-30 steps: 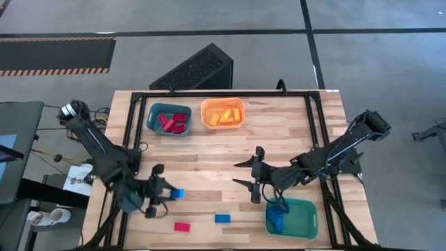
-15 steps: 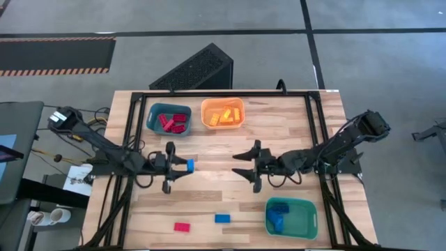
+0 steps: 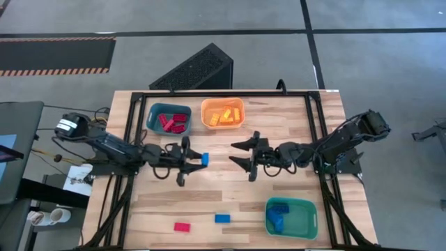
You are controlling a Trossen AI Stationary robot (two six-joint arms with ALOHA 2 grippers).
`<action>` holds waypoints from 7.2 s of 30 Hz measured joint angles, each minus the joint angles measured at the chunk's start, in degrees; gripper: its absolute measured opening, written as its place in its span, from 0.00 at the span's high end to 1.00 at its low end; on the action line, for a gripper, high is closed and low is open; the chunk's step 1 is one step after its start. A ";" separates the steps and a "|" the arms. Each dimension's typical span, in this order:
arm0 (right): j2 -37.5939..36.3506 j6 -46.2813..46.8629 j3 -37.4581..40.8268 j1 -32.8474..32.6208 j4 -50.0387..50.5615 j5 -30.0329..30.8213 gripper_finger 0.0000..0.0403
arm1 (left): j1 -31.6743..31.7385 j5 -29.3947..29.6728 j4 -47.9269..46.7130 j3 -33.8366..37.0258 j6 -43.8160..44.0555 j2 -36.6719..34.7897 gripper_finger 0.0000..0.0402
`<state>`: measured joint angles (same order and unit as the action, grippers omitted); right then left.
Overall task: Sort & place blocks by color
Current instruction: Put the blue game piece into the green bin, then put the red game piece into the blue bin
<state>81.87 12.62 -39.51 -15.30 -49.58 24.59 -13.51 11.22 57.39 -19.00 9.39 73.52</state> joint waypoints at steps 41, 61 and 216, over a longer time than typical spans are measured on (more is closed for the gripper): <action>-0.07 -1.96 -0.07 -1.87 5.48 -3.93 0.67 | 4.32 -10.44 -4.56 -25.55 9.18 21.33 0.58; -10.64 21.65 -0.09 -26.13 40.60 -2.45 0.64 | -2.89 -21.67 -19.42 -25.53 5.06 21.27 0.32; 3.63 23.75 -17.37 -29.12 62.06 8.02 0.41 | -18.30 14.25 -55.21 -25.46 7.87 -2.78 0.32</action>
<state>85.49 36.37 -56.87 -44.41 12.48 32.62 -31.81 25.47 2.18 -44.47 17.26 70.74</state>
